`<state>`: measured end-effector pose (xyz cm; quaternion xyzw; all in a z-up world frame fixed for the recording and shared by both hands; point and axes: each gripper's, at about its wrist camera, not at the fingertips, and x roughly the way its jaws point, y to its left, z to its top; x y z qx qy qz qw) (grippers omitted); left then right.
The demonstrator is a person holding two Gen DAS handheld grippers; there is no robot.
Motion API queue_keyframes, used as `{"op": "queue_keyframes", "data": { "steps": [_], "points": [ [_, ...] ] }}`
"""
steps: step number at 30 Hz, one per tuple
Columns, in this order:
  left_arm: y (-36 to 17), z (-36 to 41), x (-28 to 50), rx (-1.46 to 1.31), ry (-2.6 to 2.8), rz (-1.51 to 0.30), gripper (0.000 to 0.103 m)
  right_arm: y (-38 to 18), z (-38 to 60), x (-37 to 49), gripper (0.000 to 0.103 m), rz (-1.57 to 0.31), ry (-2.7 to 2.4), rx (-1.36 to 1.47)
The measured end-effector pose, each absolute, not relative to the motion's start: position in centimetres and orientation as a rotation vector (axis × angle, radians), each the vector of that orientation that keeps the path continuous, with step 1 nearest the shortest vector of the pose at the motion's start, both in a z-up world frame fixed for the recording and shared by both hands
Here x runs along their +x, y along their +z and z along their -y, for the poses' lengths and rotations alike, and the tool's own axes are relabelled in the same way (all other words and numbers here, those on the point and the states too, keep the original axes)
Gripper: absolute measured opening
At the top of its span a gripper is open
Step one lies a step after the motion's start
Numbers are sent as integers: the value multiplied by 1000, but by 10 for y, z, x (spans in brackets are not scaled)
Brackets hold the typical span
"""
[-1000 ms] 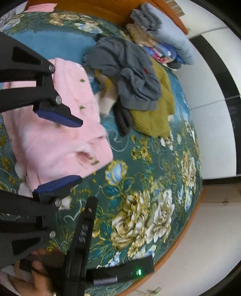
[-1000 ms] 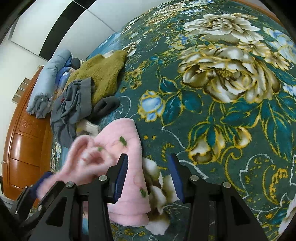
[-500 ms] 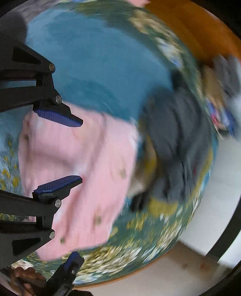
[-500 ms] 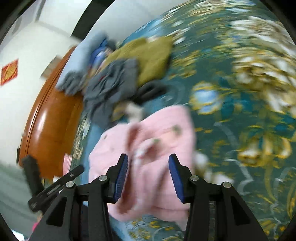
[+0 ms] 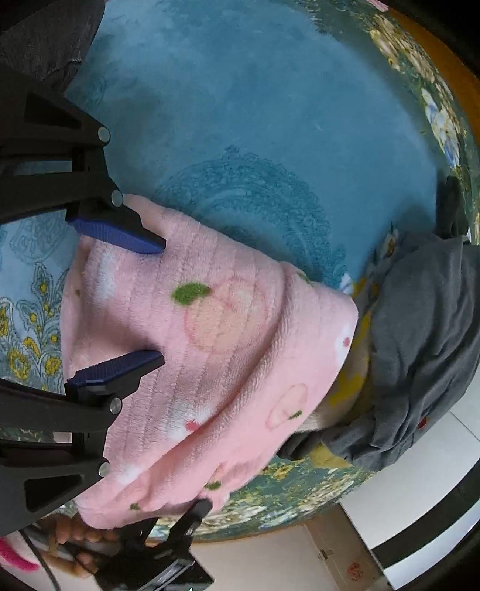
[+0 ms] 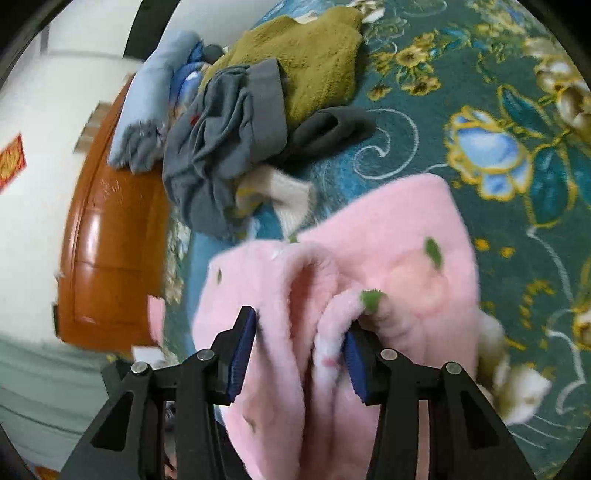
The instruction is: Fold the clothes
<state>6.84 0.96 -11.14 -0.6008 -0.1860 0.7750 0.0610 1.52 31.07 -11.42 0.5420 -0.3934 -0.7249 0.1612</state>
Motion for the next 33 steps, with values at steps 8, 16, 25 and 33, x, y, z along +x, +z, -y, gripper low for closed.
{"op": "queue_keyframes", "data": {
  "steps": [8, 16, 25, 33],
  "points": [
    [-107, -11, 69, -1768, 2263, 610, 58, -52, -323, 11, 22, 1075, -2173, 1284],
    [-102, -24, 73, -1753, 2183, 551, 58, -102, -373, 23, 22, 1211, -2237, 1463],
    [-98, 5, 72, -1683, 2153, 750, 59, -129, -391, 27, 22, 1372, -2173, 1504],
    [-111, 17, 66, -1755, 2164, 798, 58, -113, -374, 33, 33, 1200, -2173, 1573]
  ]
}}
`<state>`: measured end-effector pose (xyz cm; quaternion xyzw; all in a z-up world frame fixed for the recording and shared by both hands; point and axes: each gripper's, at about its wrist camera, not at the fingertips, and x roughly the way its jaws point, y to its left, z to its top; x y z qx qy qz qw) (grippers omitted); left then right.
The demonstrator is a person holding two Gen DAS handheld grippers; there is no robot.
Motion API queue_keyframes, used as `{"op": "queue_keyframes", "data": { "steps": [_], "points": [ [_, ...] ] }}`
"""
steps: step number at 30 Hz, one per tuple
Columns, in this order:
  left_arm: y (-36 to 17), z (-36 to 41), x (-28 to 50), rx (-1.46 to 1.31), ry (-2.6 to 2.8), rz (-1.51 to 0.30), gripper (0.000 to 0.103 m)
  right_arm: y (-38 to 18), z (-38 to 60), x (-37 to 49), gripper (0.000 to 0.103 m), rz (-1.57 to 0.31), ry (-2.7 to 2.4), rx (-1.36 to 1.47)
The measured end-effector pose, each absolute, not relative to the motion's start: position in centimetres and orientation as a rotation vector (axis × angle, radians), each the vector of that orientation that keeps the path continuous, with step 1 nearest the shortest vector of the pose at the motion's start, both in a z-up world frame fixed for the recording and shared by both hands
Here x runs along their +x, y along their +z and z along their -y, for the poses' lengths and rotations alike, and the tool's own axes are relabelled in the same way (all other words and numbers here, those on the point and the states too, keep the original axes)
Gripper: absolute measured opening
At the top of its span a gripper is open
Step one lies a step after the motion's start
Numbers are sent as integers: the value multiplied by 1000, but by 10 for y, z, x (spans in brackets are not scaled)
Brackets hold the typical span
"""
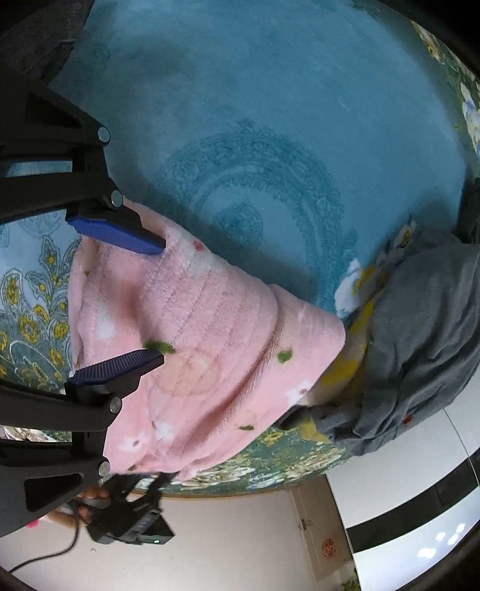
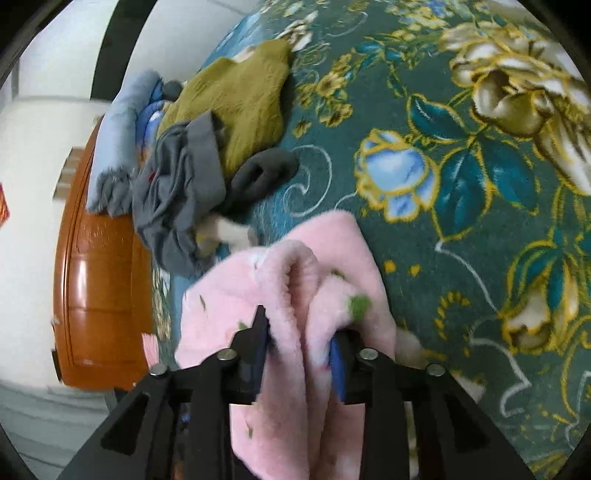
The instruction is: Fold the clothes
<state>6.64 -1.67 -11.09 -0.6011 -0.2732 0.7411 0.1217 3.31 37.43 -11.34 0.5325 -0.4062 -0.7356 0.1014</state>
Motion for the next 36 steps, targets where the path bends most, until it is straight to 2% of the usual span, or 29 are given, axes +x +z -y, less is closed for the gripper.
{"op": "queue_keyframes", "data": {
  "steps": [6, 11, 12, 13, 15, 18, 22, 26, 29, 33, 36],
  "points": [
    [-114, 24, 57, -1755, 2219, 803, 59, -93, -363, 74, 37, 1007, -2153, 1594],
    [-121, 18, 55, -1817, 2185, 750, 56, -93, -342, 85, 39, 928, -2131, 1613],
    [-121, 17, 57, -1826, 2187, 735, 49, -91, -342, 86, 36, 929, -2135, 1605],
    [-119, 17, 58, -1828, 2186, 727, 41, -88, -343, 88, 24, 931, -2140, 1597],
    [-118, 17, 61, -1836, 2175, 726, 30, -83, -343, 90, 13, 933, -2149, 1581],
    [-115, 14, 66, -1863, 2138, 695, 24, -75, -343, 93, 10, 937, -2162, 1558],
    [-116, 4, 71, -1935, 2121, 566, 22, -81, -345, 99, 9, 928, -2175, 1598],
    [-120, 5, 70, -1950, 2125, 562, 22, -114, -350, 109, 9, 1003, -2128, 1699],
    [-115, 8, 72, -1906, 2136, 589, 23, -111, -350, 108, 9, 995, -2132, 1689],
    [-110, 8, 72, -1873, 2150, 579, 24, -85, -352, 98, 16, 857, -2191, 1709],
    [-105, 8, 71, -1853, 2167, 583, 24, -60, -355, 88, 18, 746, -2297, 1674]
  ]
}}
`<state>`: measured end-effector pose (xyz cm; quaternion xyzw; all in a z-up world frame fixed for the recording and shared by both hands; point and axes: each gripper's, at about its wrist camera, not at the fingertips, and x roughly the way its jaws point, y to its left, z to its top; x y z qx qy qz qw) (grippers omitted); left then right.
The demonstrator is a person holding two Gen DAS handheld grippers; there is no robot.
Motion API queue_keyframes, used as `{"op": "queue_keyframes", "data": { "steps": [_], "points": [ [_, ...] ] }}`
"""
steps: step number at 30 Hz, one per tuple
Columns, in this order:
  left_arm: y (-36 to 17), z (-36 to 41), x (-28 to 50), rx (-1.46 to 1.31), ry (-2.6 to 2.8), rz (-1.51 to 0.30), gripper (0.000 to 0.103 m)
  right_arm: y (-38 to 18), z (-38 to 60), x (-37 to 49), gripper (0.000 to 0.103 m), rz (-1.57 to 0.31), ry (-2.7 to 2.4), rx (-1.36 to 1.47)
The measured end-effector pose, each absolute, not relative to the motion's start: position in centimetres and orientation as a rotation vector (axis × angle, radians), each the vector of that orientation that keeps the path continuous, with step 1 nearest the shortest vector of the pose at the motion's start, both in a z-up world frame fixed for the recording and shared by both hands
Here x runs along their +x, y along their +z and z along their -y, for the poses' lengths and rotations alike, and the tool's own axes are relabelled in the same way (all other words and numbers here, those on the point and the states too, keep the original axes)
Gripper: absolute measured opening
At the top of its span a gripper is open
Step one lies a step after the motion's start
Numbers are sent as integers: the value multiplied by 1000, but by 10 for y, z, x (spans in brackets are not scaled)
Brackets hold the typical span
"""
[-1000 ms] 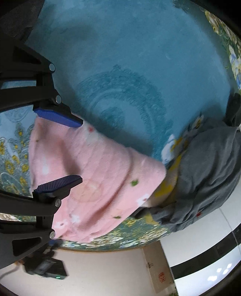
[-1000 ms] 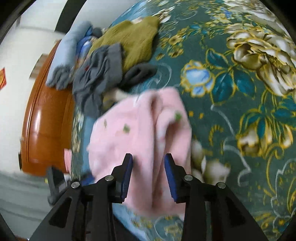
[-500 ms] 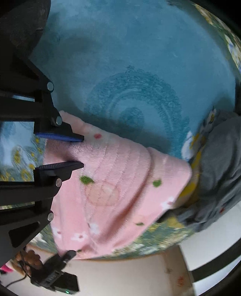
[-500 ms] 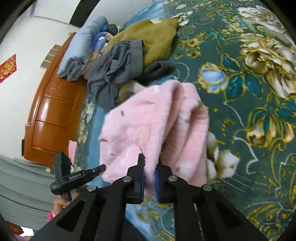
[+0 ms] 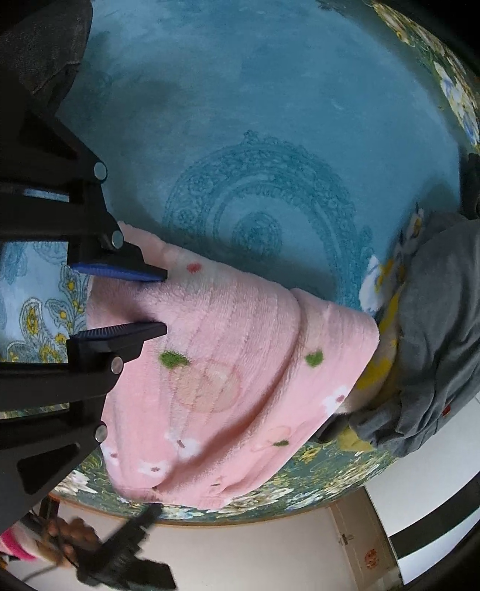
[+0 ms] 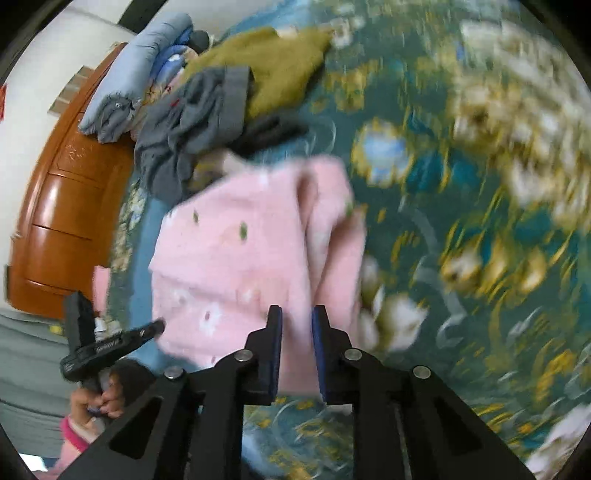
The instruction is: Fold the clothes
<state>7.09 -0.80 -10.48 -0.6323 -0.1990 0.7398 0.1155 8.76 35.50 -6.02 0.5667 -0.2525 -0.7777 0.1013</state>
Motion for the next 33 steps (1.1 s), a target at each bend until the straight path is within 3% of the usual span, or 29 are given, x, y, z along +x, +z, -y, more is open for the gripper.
{"op": "queue_keyframes", "data": {
  "steps": [8, 11, 17, 23, 24, 26, 28, 29, 30, 33],
  "points": [
    [-92, 8, 68, -1798, 2214, 592, 25, -54, -327, 46, 20, 707, -2327, 1538],
    [-87, 7, 65, -1745, 2227, 599, 26, -72, -318, 28, 20, 612, -2381, 1625],
    [-106, -7, 66, -1819, 2154, 554, 26, -112, -329, 16, 20, 697, -2353, 1714],
    [-99, 4, 65, -1753, 2146, 627, 27, -77, -325, 40, 20, 671, -2370, 1606],
    [-97, 10, 64, -1725, 2157, 665, 28, -67, -323, 49, 23, 645, -2372, 1571],
    [-94, 20, 60, -1671, 2174, 736, 36, -58, -325, 64, 39, 620, -2381, 1534],
    [-98, 19, 52, -1660, 2174, 759, 76, -59, -335, 77, 68, 671, -2396, 1512],
    [-100, 19, 48, -1655, 2174, 771, 83, -64, -341, 80, 75, 725, -2393, 1512],
    [-102, 19, 44, -1650, 2173, 782, 87, -71, -349, 83, 84, 799, -2383, 1526],
    [-118, 13, 35, -1702, 2109, 819, 87, -102, -365, 86, 86, 1068, -2259, 1572]
  ]
}}
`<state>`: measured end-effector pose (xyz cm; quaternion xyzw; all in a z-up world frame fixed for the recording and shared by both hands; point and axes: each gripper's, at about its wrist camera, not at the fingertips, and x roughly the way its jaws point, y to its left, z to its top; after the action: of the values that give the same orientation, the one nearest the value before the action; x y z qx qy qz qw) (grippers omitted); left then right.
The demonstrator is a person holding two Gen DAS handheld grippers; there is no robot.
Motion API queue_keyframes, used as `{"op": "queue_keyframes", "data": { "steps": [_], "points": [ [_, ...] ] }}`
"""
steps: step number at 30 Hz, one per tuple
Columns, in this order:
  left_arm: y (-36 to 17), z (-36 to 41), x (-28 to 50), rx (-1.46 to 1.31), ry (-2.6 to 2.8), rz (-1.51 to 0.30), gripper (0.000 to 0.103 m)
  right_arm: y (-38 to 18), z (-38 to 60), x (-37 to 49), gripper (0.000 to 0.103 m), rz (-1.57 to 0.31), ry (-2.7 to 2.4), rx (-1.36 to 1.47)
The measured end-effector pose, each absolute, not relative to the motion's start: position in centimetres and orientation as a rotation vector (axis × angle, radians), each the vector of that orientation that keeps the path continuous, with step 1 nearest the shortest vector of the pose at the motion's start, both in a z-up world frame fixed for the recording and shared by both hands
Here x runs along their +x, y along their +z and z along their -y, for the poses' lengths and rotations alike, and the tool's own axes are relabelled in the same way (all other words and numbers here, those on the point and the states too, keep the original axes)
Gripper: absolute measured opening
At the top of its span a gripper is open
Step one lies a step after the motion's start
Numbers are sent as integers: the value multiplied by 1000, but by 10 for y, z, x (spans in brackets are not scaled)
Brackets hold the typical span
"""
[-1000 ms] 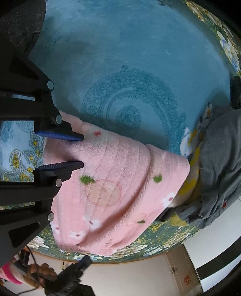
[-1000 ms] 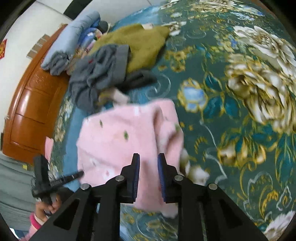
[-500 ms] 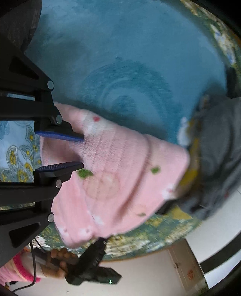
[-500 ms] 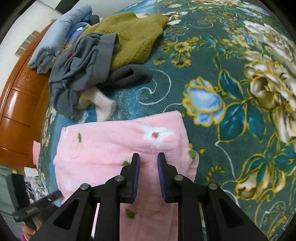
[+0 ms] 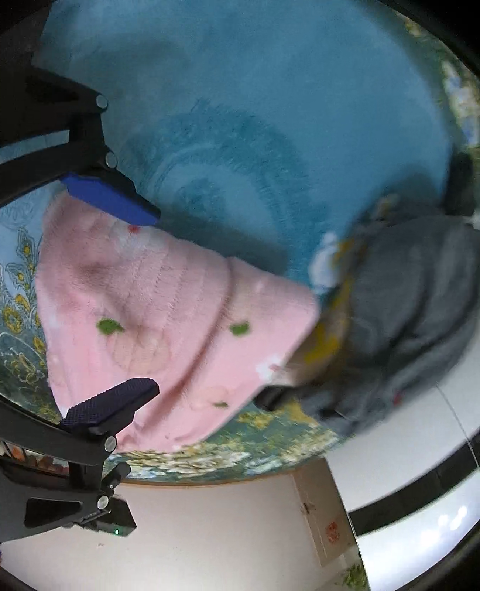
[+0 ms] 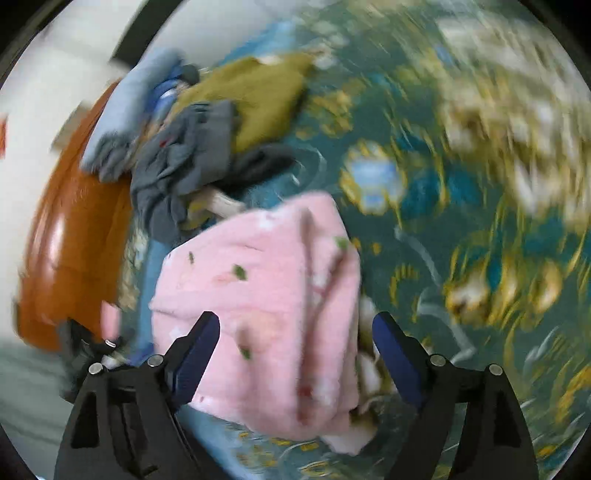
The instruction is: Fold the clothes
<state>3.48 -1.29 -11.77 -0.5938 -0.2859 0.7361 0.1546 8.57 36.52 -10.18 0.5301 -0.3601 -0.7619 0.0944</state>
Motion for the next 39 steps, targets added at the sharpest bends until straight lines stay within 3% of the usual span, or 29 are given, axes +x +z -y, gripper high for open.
{"op": "queue_keyframes", "data": {
  "steps": [3, 21, 26, 31, 34, 39],
  "points": [
    [-136, 5, 28, -1772, 2023, 855, 89, -123, -365, 85, 90, 1182, -2173, 1556],
    [-171, 21, 23, -1798, 1860, 1068, 92, -161, -345, 70, 91, 1274, -2099, 1633],
    [-167, 22, 22, -1782, 1859, 1056, 78, -159, -341, 68, 85, 1300, -2103, 1678],
    [-150, 10, 19, -1762, 1881, 1020, 48, -148, -336, 68, 56, 1289, -2135, 1675],
    [-127, -8, 19, -1715, 1918, 957, 44, -134, -342, 73, 48, 1309, -2131, 1615],
    [-86, -74, 19, -1634, 1873, 804, 41, -112, -379, 97, 47, 1349, -2174, 1533]
  ]
}}
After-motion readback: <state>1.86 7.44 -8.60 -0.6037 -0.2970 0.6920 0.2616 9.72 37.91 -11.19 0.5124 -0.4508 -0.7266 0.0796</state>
